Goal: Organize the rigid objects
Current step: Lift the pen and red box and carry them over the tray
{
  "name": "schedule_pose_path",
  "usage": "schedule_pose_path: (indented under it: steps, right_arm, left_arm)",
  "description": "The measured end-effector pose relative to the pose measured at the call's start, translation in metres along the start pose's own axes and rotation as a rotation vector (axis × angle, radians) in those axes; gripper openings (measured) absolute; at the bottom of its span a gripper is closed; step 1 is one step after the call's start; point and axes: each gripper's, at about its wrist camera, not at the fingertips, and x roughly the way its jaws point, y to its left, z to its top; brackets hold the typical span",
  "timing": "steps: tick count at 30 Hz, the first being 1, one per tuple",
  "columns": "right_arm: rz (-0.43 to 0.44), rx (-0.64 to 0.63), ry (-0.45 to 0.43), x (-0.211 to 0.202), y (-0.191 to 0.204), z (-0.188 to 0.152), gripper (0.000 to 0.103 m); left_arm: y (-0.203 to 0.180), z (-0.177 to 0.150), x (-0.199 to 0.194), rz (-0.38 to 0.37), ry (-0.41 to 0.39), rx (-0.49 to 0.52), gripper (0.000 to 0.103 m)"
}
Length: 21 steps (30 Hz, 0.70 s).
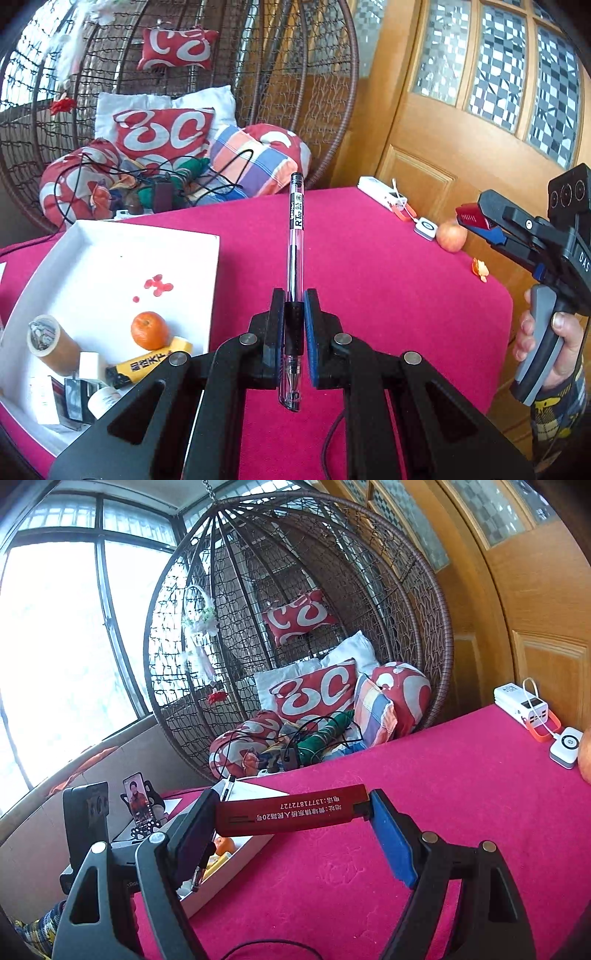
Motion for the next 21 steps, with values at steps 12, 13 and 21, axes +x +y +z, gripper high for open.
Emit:
schedule_pose_path:
  steps: [12,13,21]
  right_arm:
    - [0.099,-0.074,0.057,0.045,0.052,0.009,0.082]
    - [0.107,-0.081,0.063,0.049,0.057,0.009,0.082]
    - [0.161,-0.133,0.122,0.090,0.093,0.008,0.082]
  left_arm:
    - [0.056,0.002,-0.045,0.093,-0.110,-0.119,0.009]
    - [0.062,0.001,-0.047,0.104,-0.113,-0.128,0.009]
    - [0.106,-0.003,-0.057,0.161,-0.127,-0.205,0.009]
